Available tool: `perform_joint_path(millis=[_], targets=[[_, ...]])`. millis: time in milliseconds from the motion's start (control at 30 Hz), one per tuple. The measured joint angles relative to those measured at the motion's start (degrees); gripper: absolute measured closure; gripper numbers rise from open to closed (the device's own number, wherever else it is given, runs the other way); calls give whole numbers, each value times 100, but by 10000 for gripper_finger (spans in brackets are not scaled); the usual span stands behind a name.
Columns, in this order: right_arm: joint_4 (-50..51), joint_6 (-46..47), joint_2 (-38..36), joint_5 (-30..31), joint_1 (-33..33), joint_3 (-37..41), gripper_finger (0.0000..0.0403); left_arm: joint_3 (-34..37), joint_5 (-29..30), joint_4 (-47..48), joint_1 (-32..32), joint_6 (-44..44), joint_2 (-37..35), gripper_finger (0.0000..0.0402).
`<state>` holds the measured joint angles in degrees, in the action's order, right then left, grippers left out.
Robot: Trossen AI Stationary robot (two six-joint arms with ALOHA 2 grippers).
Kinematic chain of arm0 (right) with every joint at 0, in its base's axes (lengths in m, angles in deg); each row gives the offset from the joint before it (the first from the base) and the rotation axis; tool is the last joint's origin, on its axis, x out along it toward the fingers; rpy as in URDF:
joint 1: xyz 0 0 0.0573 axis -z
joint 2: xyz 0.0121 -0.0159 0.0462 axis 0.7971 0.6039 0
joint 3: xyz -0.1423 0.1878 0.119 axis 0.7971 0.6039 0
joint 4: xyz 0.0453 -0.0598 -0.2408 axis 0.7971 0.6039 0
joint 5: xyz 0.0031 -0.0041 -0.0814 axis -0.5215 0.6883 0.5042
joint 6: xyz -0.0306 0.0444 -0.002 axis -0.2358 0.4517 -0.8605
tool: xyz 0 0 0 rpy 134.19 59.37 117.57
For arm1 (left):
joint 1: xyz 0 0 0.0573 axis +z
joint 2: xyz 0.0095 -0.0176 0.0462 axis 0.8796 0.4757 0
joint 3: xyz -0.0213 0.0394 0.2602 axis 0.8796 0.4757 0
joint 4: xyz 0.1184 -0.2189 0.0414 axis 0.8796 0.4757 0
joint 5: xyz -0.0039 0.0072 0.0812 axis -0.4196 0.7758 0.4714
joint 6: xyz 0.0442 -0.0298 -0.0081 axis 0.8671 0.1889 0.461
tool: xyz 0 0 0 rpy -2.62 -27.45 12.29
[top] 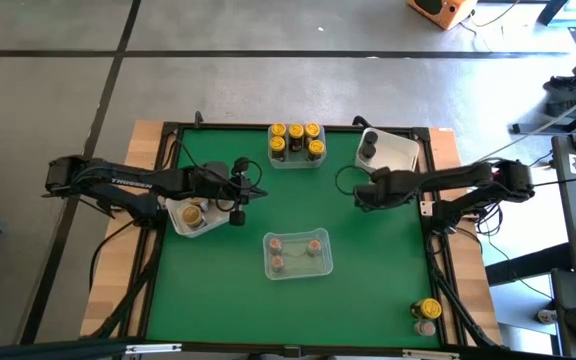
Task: Sort spices by type
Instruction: Adjust the right white bin
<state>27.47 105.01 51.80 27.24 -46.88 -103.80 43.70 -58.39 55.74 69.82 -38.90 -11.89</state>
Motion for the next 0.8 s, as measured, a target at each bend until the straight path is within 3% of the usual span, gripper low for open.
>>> perform_joint_path(millis=[333, 800], targets=[[-869, -185, 0, 248, 350, 766, 61, 0, 2, -50, 1, -2, 0, 398], [-1066, -1110, 0, 1042, 1267, 867, 61, 0, 4, -48, 2, 2, 0, 398]])
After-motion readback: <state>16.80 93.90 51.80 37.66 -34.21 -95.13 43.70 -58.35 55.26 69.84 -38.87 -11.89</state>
